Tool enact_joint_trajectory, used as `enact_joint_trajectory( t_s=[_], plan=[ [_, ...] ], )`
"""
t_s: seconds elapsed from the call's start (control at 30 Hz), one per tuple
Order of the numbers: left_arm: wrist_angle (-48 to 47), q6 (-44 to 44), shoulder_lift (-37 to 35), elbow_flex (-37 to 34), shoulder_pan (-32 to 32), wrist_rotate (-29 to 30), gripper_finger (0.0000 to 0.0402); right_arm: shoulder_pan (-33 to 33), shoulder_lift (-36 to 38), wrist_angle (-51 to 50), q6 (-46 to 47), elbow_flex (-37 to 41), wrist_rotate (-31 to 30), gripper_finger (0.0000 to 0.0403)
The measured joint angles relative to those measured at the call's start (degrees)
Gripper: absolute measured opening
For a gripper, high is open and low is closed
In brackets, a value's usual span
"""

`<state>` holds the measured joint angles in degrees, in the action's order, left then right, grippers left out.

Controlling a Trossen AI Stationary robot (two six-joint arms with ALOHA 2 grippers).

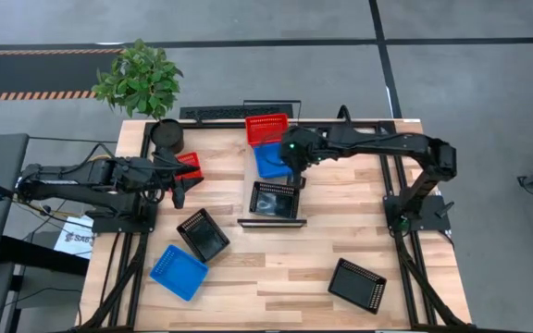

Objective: Stack baskets on shelf by color
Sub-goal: Stack the top blue bin on the blue bin on the shelf

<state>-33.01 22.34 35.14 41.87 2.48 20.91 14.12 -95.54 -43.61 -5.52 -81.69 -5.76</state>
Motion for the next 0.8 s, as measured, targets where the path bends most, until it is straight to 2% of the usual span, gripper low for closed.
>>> enact_joint_trajectory(
  t_s=[0.23,0.37,0.47,0.6,0.8],
  plan=[
    [-0.1,0.8,0.0,0.0,0.0,-0.1,0.0174,-2.1,0.3,1.5,-0.1,-0.1,-1.5,0.0007],
    [-0.2,1.0,0.0,0.0,0.0,-0.1,0.0174,-0.2,0.3,1.5,2.0,-0.1,-11.4,0.0006],
    [-0.9,1.9,0.0,0.0,0.0,-0.1,0.0174,3.4,-0.3,-0.7,6.0,-0.1,-15.5,0.0006],
    [-1.2,2.3,0.1,0.0,0.0,-0.1,0.0174,9.3,-1.6,-1.7,9.0,-0.2,-14.9,0.0005],
    [-2.0,2.5,0.1,0.0,0.0,-0.1,0.0174,13.8,-5.1,-1.8,9.8,-0.1,-4.0,0.0005]
  ],
)
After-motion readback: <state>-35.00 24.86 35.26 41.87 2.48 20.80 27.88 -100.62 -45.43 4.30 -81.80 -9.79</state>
